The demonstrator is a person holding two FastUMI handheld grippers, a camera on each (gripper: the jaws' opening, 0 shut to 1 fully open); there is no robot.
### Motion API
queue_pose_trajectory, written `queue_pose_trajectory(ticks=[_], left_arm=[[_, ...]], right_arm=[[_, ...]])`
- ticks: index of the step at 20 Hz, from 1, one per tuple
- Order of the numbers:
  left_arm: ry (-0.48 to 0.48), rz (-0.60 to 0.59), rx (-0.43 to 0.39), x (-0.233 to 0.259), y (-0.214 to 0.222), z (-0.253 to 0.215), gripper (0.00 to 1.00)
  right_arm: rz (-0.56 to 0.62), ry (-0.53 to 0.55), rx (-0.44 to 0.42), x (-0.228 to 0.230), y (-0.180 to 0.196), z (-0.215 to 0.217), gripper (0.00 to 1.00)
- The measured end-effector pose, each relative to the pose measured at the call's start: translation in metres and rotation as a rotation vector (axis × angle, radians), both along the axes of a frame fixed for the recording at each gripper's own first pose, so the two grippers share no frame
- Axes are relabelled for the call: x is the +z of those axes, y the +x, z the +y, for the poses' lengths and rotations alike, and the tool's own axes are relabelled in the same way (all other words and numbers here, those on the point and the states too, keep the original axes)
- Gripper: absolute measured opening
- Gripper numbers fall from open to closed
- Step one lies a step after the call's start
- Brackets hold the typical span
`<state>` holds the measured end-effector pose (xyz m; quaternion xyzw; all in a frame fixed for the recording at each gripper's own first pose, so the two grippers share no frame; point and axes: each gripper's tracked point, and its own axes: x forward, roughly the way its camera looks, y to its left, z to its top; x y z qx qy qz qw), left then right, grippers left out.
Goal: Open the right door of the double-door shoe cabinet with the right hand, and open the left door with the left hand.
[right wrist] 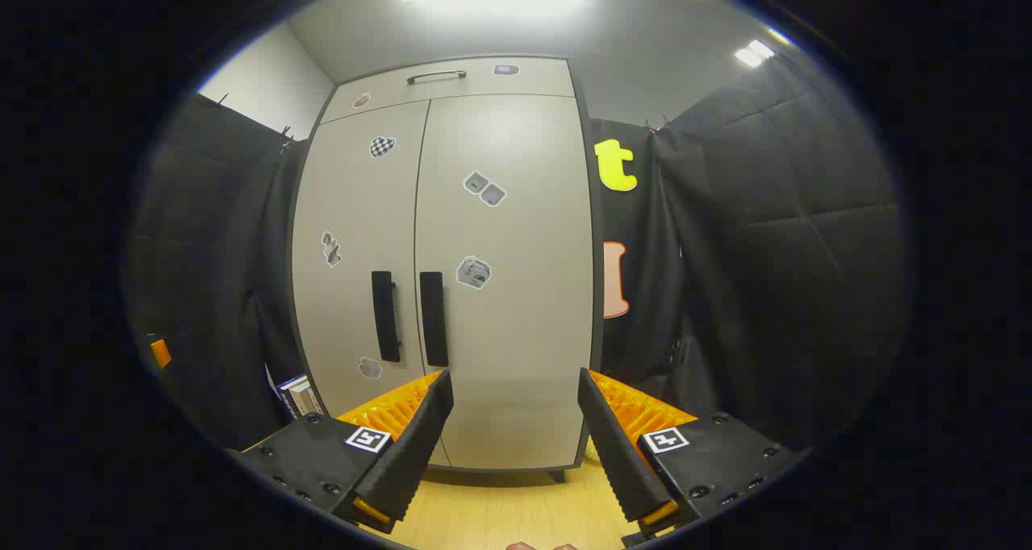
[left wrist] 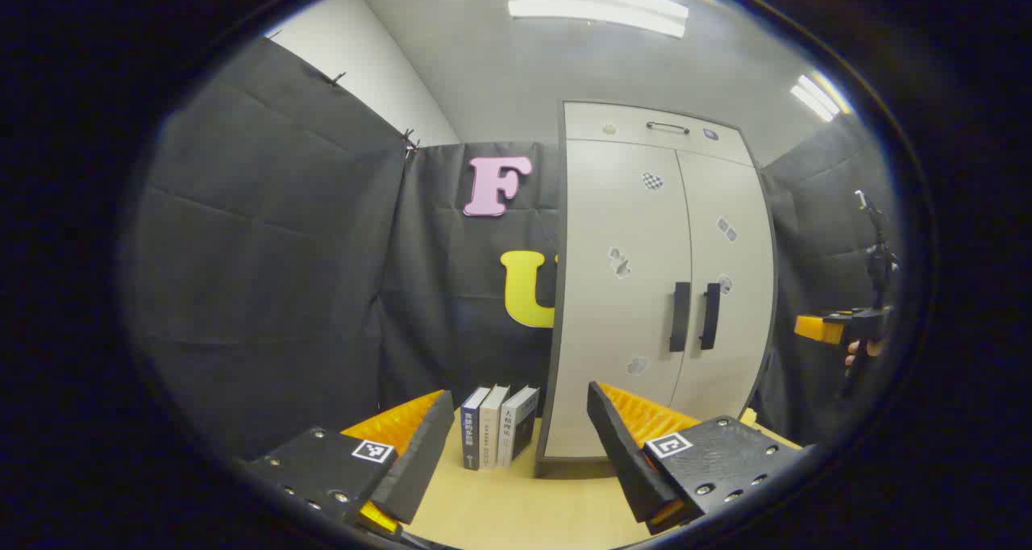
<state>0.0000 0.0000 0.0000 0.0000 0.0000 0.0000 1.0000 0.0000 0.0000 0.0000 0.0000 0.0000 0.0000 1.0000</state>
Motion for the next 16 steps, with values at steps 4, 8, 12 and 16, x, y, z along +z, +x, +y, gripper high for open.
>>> queue_pose_trajectory(ticks=[4, 8, 12, 16], left_arm=[[0.030, -0.028, -0.033, -0.002, -0.006, -0.006, 1.00], [0.126, -0.020, -0.053, -0.008, -0.006, -0.018, 0.97], [0.087, -0.016, -0.100, -0.008, -0.007, -0.035, 1.00], [0.053, 0.013, -0.117, -0.025, -0.005, -0.039, 1.00]], right_arm=[[0.021, 0.007, -0.017, -0.004, 0.000, 0.000, 0.97], [0.004, 0.013, -0.028, 0.000, -0.004, 0.002, 0.97], [0.028, 0.021, -0.024, -0.007, -0.005, 0.003, 0.96], [0.040, 0.045, -0.007, -0.009, -0.003, 0.008, 0.97]])
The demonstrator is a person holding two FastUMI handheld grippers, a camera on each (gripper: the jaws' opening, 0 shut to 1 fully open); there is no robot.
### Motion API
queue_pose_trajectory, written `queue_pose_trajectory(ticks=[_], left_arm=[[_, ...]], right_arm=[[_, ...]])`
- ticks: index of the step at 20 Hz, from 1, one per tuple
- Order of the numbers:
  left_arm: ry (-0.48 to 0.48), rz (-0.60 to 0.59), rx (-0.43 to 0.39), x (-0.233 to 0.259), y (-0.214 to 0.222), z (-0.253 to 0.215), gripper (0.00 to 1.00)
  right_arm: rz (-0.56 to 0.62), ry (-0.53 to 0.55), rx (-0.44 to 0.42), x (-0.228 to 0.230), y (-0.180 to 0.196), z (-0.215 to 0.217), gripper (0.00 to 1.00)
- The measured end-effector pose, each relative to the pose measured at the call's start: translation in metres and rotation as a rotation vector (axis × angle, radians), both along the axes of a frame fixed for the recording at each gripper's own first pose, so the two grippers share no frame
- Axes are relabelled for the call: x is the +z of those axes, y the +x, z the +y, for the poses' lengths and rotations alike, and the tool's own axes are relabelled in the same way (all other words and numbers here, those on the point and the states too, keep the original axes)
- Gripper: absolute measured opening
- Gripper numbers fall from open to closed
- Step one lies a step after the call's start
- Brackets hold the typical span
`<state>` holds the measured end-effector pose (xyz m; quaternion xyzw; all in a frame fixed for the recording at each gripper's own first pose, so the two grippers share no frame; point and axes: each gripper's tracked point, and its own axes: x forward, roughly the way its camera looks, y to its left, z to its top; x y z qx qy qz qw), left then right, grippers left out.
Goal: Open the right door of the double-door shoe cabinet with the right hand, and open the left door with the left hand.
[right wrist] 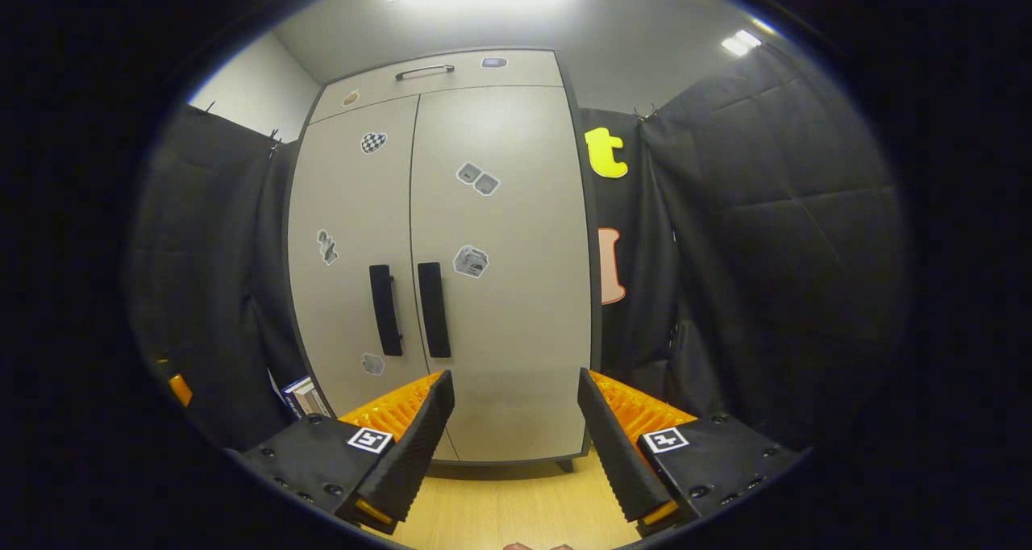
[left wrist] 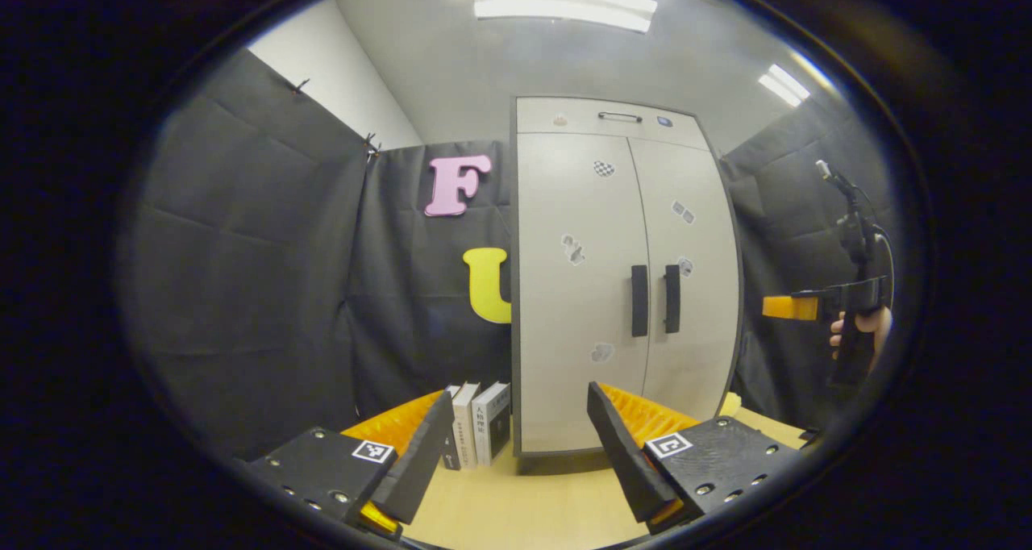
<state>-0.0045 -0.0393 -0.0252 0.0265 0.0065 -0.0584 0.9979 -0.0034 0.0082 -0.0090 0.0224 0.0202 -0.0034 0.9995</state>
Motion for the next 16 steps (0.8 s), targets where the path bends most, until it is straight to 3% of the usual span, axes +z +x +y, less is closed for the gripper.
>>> queue_pose_trajectory(ticks=[10, 16], left_arm=[[-0.011, 0.094, 0.031, -0.043, -0.014, -0.001, 0.97], [-0.037, 0.135, 0.054, -0.059, -0.022, 0.009, 1.00]], right_arm=[[-0.028, 0.029, 0.087, 0.033, 0.032, 0.029, 0.97], [-0.072, 0.045, 0.108, 0.062, 0.071, 0.049, 0.95]])
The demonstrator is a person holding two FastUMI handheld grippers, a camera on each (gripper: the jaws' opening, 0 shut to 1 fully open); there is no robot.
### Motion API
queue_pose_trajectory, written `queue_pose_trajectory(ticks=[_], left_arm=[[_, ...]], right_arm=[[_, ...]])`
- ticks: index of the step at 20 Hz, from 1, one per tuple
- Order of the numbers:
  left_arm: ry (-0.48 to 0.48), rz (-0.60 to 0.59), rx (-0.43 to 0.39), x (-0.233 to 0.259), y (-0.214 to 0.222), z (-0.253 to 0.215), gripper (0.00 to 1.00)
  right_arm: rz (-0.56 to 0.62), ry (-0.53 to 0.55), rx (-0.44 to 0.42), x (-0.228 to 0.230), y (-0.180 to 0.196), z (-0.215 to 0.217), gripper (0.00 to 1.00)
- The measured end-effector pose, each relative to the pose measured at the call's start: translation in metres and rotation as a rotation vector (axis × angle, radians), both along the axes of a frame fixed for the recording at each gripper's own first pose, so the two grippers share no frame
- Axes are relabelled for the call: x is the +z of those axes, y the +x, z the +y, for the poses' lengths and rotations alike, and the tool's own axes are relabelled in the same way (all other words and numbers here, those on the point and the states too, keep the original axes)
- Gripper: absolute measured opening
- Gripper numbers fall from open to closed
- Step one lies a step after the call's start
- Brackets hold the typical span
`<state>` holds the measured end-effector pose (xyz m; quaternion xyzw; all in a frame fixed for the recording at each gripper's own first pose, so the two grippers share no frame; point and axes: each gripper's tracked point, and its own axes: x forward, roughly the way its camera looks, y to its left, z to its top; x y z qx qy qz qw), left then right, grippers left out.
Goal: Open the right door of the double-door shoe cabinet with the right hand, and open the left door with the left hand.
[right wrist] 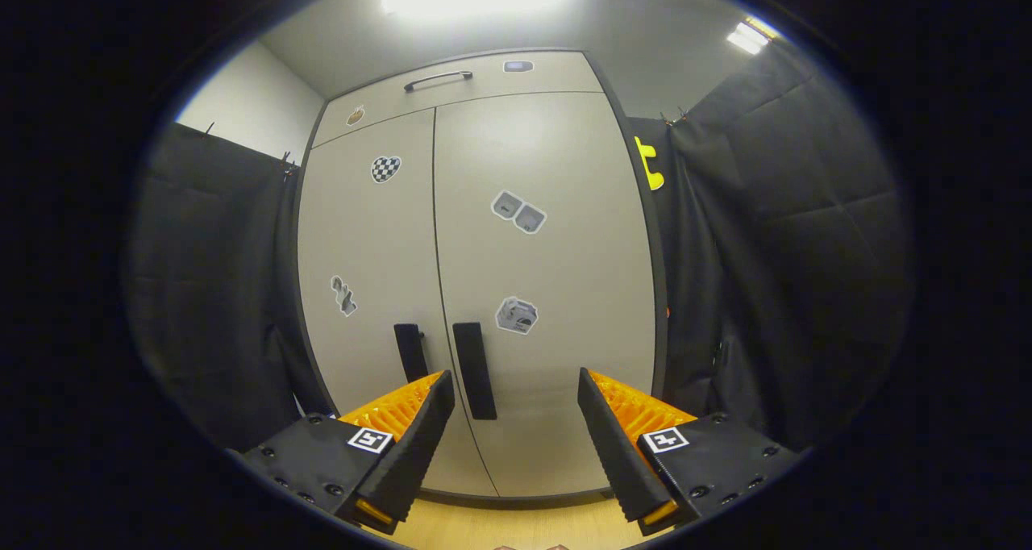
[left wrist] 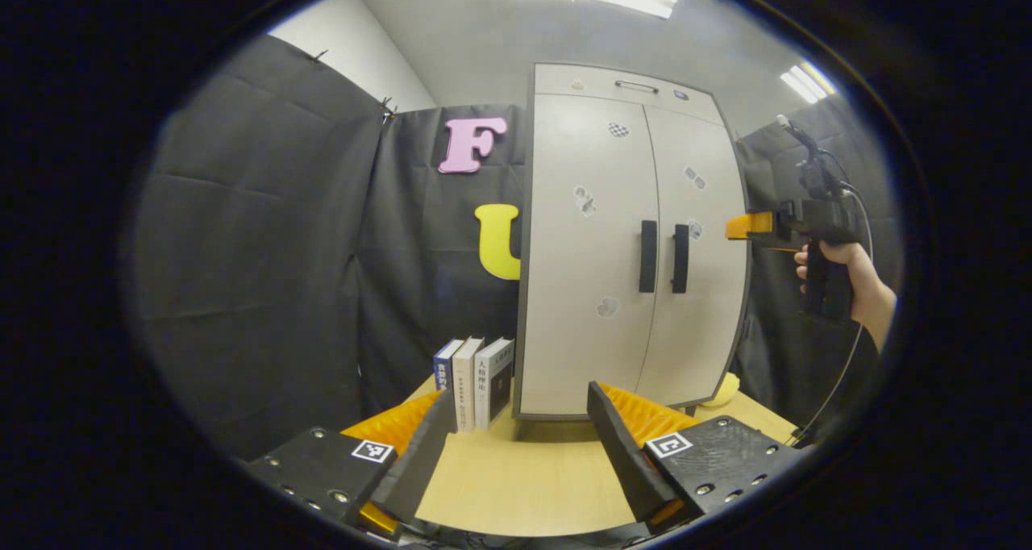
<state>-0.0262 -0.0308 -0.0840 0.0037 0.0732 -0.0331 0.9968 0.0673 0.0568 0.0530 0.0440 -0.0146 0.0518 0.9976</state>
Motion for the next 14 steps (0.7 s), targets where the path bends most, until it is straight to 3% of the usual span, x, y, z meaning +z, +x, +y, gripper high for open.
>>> queue_pose_trajectory(ticks=[5, 7, 8, 14], left_arm=[[0.001, 0.024, 0.035, -0.009, -0.001, 0.015, 0.97], [-0.014, 0.038, 0.038, -0.015, 0.001, 0.015, 1.00], [-0.020, 0.045, 0.037, -0.017, 0.003, 0.015, 1.00], [-0.032, 0.071, 0.043, -0.025, 0.003, 0.018, 1.00]], right_arm=[[-0.024, -0.013, -0.001, 0.012, 0.028, 0.014, 0.92], [-0.036, -0.006, -0.003, 0.016, 0.039, 0.020, 0.92], [-0.041, -0.003, -0.007, 0.016, 0.045, 0.023, 0.95], [-0.021, -0.055, -0.059, 0.007, 0.089, 0.031, 0.95]])
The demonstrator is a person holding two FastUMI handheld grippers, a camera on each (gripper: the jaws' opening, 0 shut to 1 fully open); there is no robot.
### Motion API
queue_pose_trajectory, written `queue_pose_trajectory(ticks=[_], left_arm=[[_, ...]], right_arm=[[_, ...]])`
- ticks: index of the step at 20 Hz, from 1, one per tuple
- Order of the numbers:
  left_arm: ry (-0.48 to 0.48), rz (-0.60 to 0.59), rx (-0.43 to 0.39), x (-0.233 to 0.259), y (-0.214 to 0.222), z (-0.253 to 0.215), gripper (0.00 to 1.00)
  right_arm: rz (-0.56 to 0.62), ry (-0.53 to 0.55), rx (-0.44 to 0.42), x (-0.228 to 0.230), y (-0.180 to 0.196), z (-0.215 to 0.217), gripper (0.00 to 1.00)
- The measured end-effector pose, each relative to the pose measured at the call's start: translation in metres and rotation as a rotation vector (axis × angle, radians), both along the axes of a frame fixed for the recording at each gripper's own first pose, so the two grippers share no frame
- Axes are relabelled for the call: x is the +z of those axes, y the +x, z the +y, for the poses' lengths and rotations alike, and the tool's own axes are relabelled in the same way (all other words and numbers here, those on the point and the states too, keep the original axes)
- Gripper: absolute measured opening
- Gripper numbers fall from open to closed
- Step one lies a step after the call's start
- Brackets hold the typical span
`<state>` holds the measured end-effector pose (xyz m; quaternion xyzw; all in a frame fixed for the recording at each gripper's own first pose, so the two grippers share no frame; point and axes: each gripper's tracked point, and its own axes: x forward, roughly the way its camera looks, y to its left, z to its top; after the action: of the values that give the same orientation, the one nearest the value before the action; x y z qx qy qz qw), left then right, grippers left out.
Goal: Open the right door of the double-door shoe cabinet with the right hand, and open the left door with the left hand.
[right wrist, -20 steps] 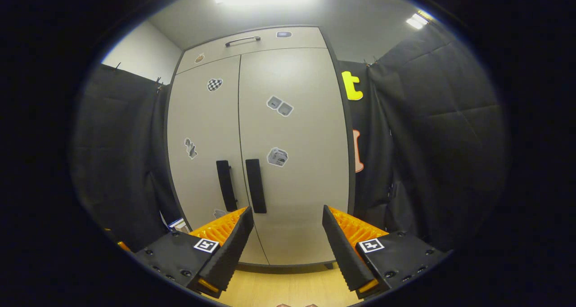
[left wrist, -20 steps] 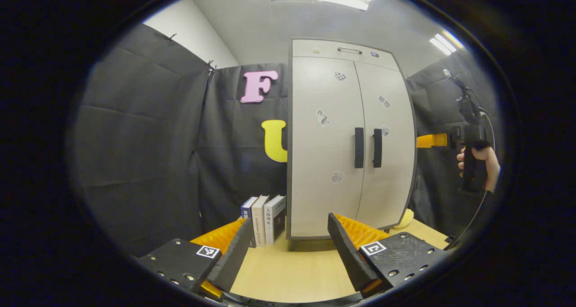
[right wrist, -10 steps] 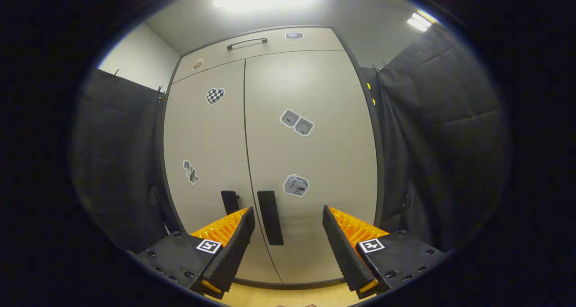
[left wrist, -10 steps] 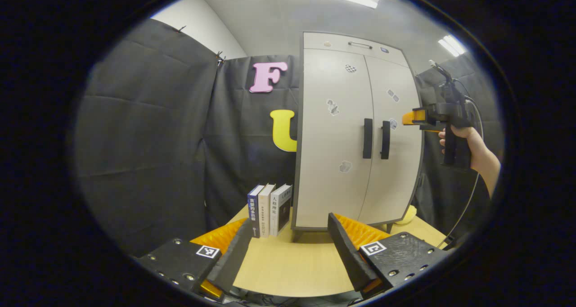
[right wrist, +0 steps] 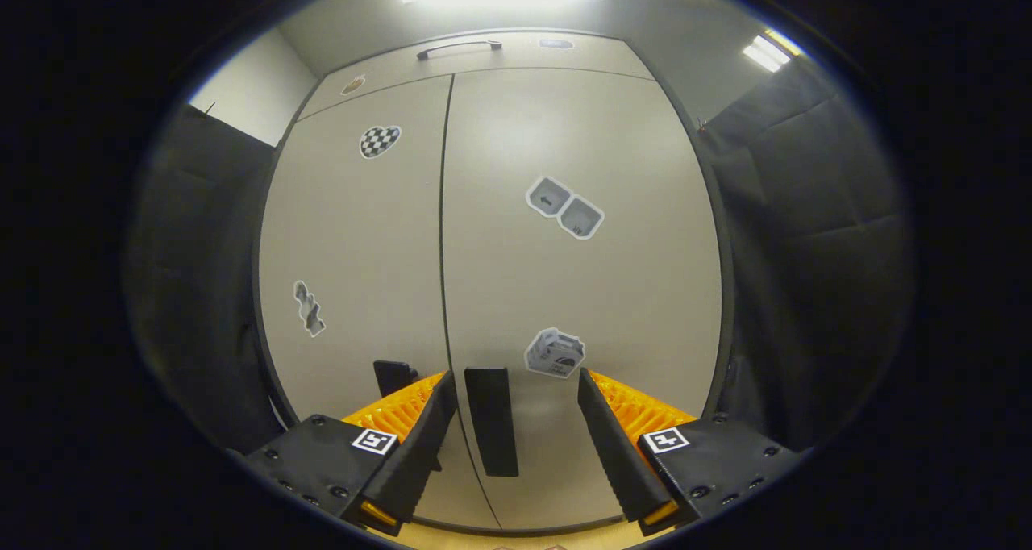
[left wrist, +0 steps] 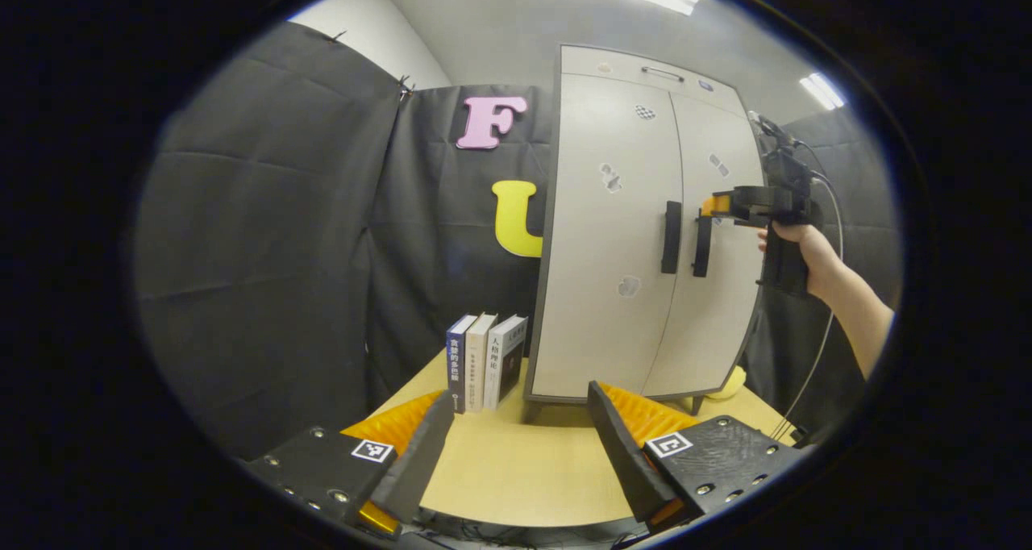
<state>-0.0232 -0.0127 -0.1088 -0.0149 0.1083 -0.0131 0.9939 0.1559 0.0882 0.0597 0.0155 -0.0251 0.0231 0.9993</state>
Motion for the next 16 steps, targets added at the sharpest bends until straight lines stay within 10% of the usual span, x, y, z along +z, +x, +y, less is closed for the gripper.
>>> queue_pose_trajectory(ticks=[13, 16], left_arm=[[-0.036, 0.040, 0.022, -0.017, 0.003, 0.014, 0.97], [-0.030, 0.042, 0.024, -0.018, 0.003, 0.016, 0.95]], right_arm=[[0.141, -0.018, 0.009, -0.039, 0.038, 0.018, 0.94], [0.168, -0.028, 0.008, -0.048, 0.043, 0.019, 0.70]])
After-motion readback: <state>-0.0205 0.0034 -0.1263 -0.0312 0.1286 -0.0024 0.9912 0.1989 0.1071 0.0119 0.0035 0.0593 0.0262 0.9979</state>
